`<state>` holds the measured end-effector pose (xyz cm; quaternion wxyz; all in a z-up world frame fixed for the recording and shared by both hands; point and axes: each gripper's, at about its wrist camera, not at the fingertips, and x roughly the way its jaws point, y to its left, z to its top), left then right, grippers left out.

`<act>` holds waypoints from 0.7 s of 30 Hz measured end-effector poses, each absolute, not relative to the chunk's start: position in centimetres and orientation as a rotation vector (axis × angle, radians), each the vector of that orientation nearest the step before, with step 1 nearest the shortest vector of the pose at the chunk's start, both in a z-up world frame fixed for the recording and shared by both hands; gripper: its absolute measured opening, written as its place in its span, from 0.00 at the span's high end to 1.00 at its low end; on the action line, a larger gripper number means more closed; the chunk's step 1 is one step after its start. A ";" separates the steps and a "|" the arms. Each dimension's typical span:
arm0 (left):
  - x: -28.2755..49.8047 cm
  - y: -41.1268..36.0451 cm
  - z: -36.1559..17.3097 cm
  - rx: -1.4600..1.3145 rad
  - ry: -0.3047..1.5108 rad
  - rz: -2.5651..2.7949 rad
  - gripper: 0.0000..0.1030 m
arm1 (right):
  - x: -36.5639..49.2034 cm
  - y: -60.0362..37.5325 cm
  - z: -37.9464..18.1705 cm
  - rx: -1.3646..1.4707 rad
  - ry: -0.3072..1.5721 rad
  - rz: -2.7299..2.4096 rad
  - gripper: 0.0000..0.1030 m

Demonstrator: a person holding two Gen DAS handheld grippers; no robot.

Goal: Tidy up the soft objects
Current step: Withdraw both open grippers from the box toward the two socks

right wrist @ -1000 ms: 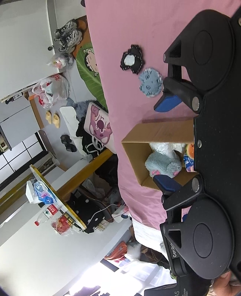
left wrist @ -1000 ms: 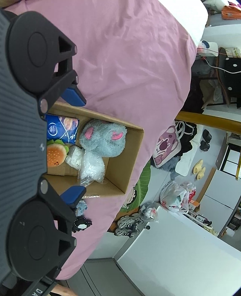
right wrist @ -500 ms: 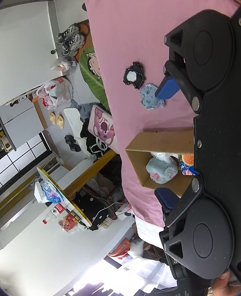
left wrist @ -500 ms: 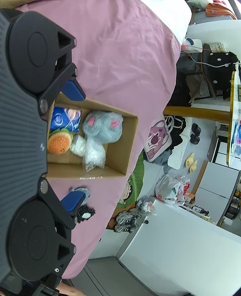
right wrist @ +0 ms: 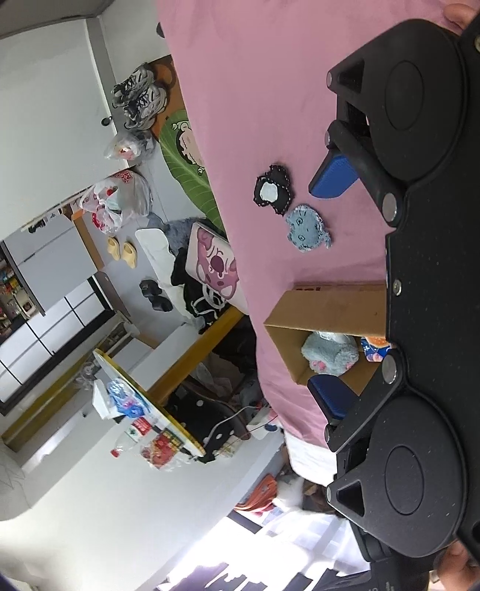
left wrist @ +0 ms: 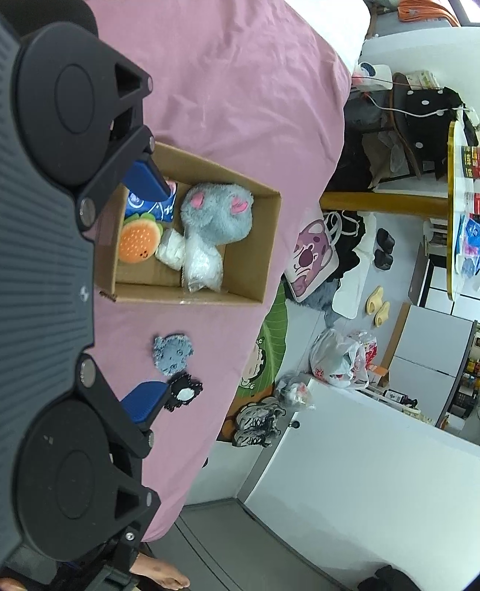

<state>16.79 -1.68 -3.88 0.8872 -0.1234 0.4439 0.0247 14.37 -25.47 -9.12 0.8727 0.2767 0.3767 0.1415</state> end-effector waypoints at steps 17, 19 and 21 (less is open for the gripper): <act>17.0 -6.2 -5.0 -0.207 0.932 0.080 0.01 | 14.2 -29.6 -11.5 0.683 0.780 0.262 0.03; 17.3 -6.8 -5.1 -0.198 0.928 0.077 0.03 | 14.3 -29.9 -11.7 0.699 0.778 0.258 0.07; 17.7 -7.5 -5.5 -0.196 0.933 0.062 0.03 | 14.5 -30.3 -12.1 0.721 0.778 0.252 0.09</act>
